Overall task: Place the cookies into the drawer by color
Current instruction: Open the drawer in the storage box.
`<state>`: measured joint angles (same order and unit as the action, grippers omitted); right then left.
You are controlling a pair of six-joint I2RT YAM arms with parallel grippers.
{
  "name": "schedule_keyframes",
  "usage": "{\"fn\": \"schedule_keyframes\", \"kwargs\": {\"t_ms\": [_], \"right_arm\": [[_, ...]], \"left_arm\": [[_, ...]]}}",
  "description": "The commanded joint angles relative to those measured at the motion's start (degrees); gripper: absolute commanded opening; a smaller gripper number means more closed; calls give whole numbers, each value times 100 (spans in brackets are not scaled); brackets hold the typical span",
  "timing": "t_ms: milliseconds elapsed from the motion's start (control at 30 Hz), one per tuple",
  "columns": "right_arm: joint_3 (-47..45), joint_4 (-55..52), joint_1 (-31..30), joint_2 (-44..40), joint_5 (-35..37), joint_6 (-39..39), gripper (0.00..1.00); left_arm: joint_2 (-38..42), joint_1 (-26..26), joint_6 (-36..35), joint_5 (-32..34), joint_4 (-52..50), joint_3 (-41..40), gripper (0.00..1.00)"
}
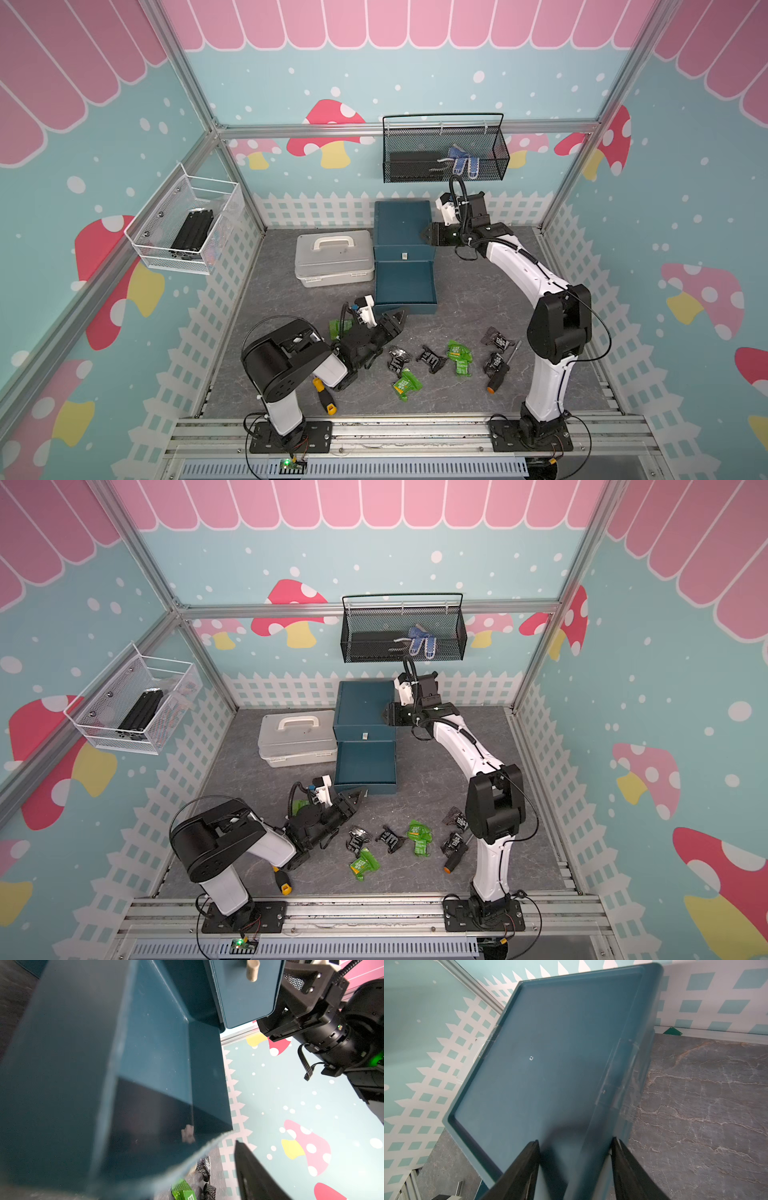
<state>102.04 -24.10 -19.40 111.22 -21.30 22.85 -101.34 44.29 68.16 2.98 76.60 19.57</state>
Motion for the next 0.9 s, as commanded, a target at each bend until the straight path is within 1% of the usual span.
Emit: {"fn": "schedule_keyframes", "kwargs": {"t_ms": [0,67,133,167,267,333,433,567,667,767,833,867], "right_arm": [[-123,-297,-117,-153,-163,44,57],[-129,-297,-117,-184,-147,44,57],[-145,-280,-117,-198,-145,46,58],[-146,-269,-117,-197,-146,44,58],[-170,-235,-117,-418,-151,29,61],[-234,-138,-117,-515,-180,40,64],[-413,73,-117,-726,-209,74,68],[-675,250,-117,-1028,-115,124,71],[-934,304,-118,-1284,-45,145,72],[-1510,499,-117,-1637,75,208,71],[-1928,615,-121,-1878,221,330,70],[-2103,688,-117,-1995,268,370,69]], "left_arm": [[-158,-87,-22,-35,476,-59,76],[-119,-88,-120,-50,442,-55,82],[65,-88,-208,-29,203,-92,88],[201,-94,-223,-18,-33,-83,98],[775,-79,-360,0,-1101,-51,99],[1207,-70,-527,42,-2003,38,99],[1713,-63,-741,197,-2846,91,99],[2083,-83,-1031,61,-4058,416,99],[2314,-82,-1298,2,-4665,562,99],[2739,74,-1604,389,-5366,571,99],[3069,115,-1784,492,-5964,671,99],[3216,123,-1860,505,-6083,647,99]]}}
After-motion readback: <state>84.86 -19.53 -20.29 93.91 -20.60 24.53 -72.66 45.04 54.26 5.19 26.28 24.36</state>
